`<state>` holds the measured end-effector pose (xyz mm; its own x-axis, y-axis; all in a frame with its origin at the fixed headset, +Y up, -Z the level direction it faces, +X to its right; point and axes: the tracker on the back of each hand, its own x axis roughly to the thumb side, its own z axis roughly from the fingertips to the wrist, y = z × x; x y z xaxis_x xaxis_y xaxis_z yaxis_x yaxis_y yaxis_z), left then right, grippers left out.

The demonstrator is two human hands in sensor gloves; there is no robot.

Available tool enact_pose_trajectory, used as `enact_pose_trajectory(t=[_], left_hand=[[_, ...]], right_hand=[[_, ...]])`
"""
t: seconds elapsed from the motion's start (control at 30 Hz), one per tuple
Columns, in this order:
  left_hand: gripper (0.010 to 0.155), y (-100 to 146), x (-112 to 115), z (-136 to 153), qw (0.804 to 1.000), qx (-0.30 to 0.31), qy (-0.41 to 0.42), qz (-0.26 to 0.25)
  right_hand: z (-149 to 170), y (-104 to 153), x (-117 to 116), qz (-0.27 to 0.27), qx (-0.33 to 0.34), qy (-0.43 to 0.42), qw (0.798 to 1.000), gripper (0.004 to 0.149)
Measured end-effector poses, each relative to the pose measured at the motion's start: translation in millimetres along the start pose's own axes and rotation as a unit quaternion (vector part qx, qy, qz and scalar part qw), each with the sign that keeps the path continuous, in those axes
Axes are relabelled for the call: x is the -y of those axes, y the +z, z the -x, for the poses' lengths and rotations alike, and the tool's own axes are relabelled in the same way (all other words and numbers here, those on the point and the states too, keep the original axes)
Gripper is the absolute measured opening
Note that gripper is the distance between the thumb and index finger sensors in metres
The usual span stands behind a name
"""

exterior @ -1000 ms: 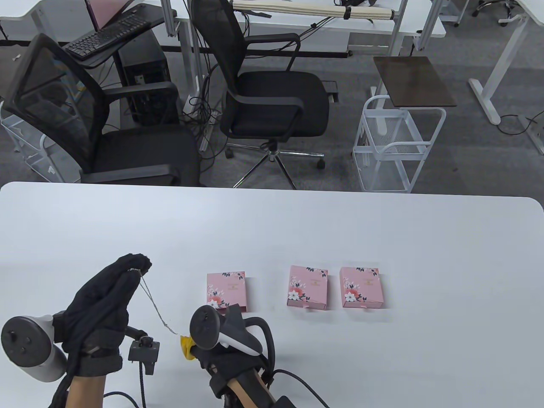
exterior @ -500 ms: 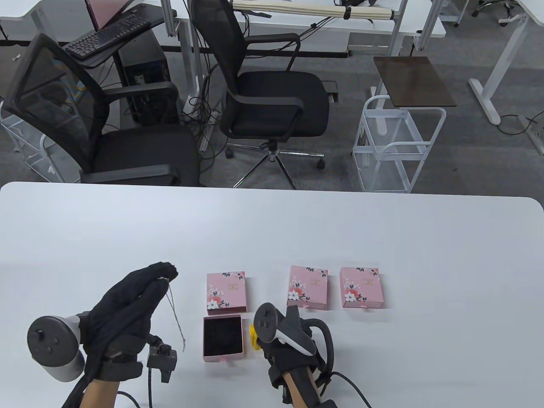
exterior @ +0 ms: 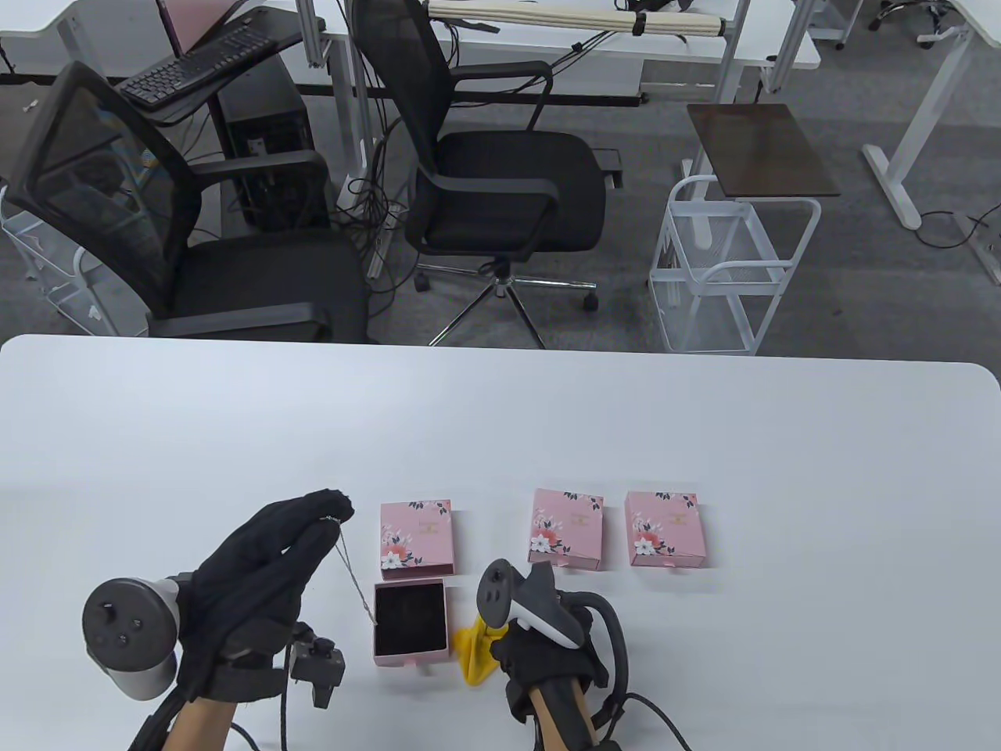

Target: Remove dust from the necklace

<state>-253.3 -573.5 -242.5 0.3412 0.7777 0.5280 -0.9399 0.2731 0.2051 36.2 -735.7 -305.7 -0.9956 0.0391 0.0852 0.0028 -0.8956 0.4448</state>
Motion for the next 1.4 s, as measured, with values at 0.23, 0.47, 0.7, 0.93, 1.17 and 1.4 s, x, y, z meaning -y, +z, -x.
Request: enact_pose_trajectory(t=[0.23,0.47,0.7,0.93,1.17,1.4], left_hand=[[0.035,-1,6,3,1.000,-0.009,-0.003,0.020],[0.035,-3,15,12,0.998,-0.028,-0.003,0.054],[0.035,-2,24,14,0.997,-0.029,-0.019,0.064],[0.035,-7,12,23,0.998,-0.044,-0.033,0.042],[0.035,-10,-8,30,0.997,-0.062,-0.048,0.013],[0.035,-13,-23,38,0.995,-0.083,-0.048,-0.006]], right_hand=[[-4,34,38,0.170,0.080,-0.096,0.978,0.062],[-30,65,71,0.193,0.305,-0.311,0.879,0.069],[-69,66,88,0.254,0.310,-0.287,0.870,0.045],[-60,52,90,0.275,0.271,-0.222,0.895,0.036],[-36,40,90,0.276,0.236,-0.252,0.897,0.037],[-19,39,94,0.286,0.218,-0.265,0.894,0.036]])
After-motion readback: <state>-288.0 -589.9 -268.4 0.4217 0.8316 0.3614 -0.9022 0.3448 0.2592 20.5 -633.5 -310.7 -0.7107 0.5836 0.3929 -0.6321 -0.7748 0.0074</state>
